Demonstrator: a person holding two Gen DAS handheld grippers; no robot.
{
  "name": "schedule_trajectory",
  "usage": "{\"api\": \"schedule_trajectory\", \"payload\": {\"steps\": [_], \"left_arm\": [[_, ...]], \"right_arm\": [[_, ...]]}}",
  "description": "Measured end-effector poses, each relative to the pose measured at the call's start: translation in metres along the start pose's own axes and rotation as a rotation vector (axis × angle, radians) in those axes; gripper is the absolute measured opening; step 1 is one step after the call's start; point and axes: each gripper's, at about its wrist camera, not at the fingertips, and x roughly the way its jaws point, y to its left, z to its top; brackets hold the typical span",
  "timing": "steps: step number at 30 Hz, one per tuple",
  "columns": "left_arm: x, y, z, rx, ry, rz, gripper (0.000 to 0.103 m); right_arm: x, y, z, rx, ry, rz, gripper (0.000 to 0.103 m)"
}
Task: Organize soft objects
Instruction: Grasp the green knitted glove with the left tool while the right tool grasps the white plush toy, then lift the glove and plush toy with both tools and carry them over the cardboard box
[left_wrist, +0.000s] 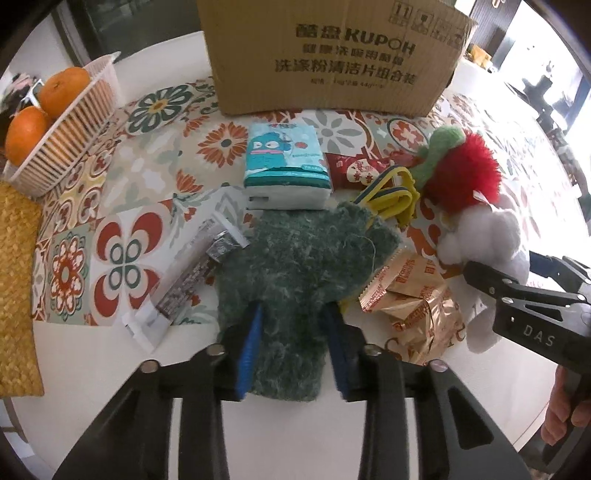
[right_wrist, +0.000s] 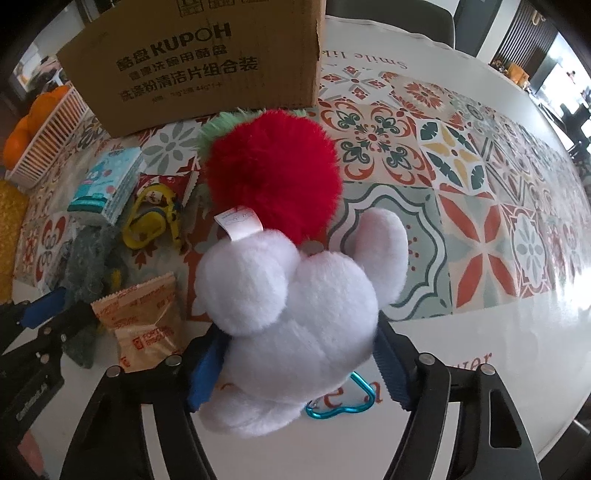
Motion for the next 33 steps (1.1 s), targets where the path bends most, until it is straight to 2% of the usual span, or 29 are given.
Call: {"api": "schedule_trajectory", "payload": {"steps": [6, 7, 8, 14, 21, 33], "left_arm": [[-0.015, 0.006, -0.017, -0.040, -0.041, -0.017, 0.019], [-0.017, 0.010, -0.020, -0.048, -0.050, -0.018, 0.009], [-0.019, 0.005, -0.021, -0.053, -0.057, -0.018, 0.007], [-0.037, 0.004, -0.036, -0.048, -0.116, -0.041, 0.007], [-0.056, 0.006, -0.033, -0.059, -0.172, -0.078, 0.007], [-0.109, 0.005, -0.026, -0.052, -0.322, -0.101, 0.007]], "right_arm": [[-0.019, 0.003, -0.017, -0.012, -0.033, 0.027, 0.071], [-0.022, 0.006, -0.018, -0.017, -0.041, 0.020, 0.071], [-0.026, 0.007, -0.019, -0.024, -0.052, 0.014, 0.071], [-0.045, 0.010, -0.016, -0.026, -0.093, 0.008, 0.071], [-0.062, 0.016, -0.016, -0.025, -0.135, 0.020, 0.071], [-0.104, 0.019, -0.011, -0.004, -0.237, 0.073, 0.071]]}}
